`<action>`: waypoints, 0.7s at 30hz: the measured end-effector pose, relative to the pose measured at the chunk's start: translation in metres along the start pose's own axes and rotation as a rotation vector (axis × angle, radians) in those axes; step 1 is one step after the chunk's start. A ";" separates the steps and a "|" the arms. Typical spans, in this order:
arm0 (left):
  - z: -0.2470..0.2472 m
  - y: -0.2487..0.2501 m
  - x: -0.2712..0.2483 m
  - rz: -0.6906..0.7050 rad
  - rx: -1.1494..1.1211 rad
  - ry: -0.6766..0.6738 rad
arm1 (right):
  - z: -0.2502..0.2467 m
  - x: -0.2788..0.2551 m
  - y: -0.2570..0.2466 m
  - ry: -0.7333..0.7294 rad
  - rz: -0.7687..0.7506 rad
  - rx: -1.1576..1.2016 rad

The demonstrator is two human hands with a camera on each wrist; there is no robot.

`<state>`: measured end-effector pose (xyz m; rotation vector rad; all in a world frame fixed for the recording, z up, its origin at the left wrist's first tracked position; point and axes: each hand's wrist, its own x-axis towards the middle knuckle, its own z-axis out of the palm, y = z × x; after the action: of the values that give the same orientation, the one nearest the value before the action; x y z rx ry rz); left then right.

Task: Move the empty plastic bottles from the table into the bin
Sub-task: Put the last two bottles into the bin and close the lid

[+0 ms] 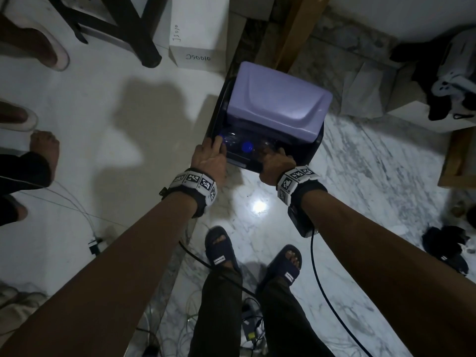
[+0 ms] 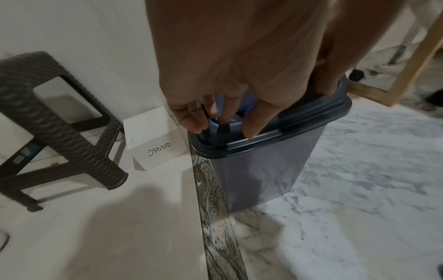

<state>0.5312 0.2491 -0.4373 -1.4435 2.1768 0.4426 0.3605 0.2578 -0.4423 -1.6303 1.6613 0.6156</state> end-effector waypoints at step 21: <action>0.008 0.010 0.003 -0.023 -0.088 0.010 | 0.000 0.003 -0.001 -0.033 -0.052 0.132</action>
<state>0.5228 0.2547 -0.4457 -1.5188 2.1709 0.5294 0.3617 0.2558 -0.4445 -1.5557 1.5960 0.4938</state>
